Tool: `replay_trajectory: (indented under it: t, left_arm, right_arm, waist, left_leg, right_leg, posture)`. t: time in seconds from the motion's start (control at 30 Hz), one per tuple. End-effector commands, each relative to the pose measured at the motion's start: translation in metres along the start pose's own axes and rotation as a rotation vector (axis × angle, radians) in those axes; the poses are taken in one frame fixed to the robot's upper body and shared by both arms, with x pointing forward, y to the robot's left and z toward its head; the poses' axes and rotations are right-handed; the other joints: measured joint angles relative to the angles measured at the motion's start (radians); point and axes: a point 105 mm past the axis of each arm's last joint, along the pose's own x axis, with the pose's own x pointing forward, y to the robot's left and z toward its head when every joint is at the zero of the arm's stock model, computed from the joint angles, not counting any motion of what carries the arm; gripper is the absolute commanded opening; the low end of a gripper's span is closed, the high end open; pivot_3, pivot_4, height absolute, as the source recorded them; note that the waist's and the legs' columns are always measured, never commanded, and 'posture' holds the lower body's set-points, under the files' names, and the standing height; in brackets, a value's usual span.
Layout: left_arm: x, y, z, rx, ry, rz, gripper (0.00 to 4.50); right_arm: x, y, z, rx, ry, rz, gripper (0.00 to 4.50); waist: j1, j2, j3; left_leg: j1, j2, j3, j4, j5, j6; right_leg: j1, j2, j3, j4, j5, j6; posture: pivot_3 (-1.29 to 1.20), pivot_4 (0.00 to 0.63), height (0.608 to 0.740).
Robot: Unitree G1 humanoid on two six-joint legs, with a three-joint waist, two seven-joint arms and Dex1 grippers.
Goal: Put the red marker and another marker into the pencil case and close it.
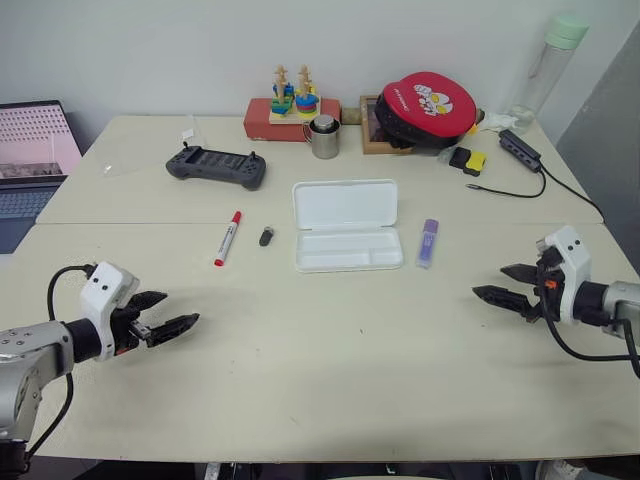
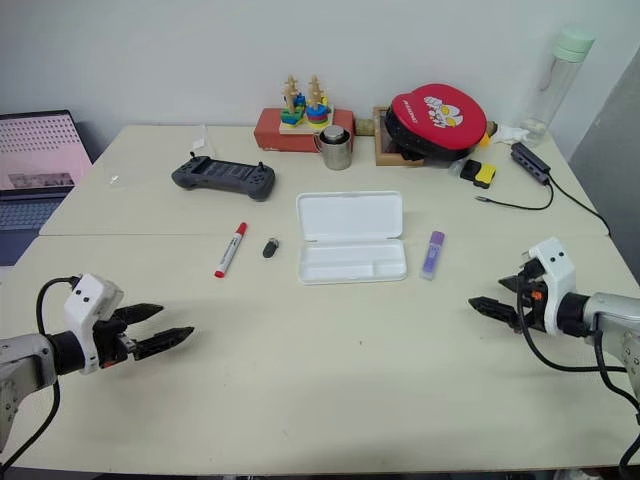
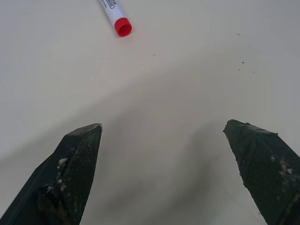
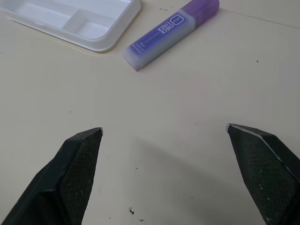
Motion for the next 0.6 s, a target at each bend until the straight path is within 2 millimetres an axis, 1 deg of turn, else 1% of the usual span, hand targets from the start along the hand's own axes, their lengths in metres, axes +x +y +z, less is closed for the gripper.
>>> replay_trajectory:
  t: [0.03, 0.6]
  left_arm:
    - [-0.0071, -0.0021, 0.0124, 0.013, -0.037, -0.009, 4.50]
    - [-0.0041, -0.0035, 0.0160, 0.019, -0.038, -0.008, 4.50]
  right_arm:
    - [-0.0068, 0.0001, 0.0092, -0.039, -0.019, -0.009, 4.45]
    - [-0.0067, 0.0059, 0.0055, -0.039, -0.007, 0.022, 4.45]
  waist:
    - [0.000, 0.000, 0.000]
    - [0.000, 0.000, 0.000]
  left_leg:
    - [0.000, 0.000, 0.000, 0.000, 0.000, 0.000]
    - [0.000, 0.000, 0.000, 0.000, 0.000, 0.000]
  right_leg:
    - [0.000, 0.000, 0.000, 0.000, 0.000, 0.000]
    - [0.000, 0.000, 0.000, 0.000, 0.000, 0.000]
  posture:
    - [0.00, 0.150, 0.740]
    - [0.00, 0.150, 0.740]
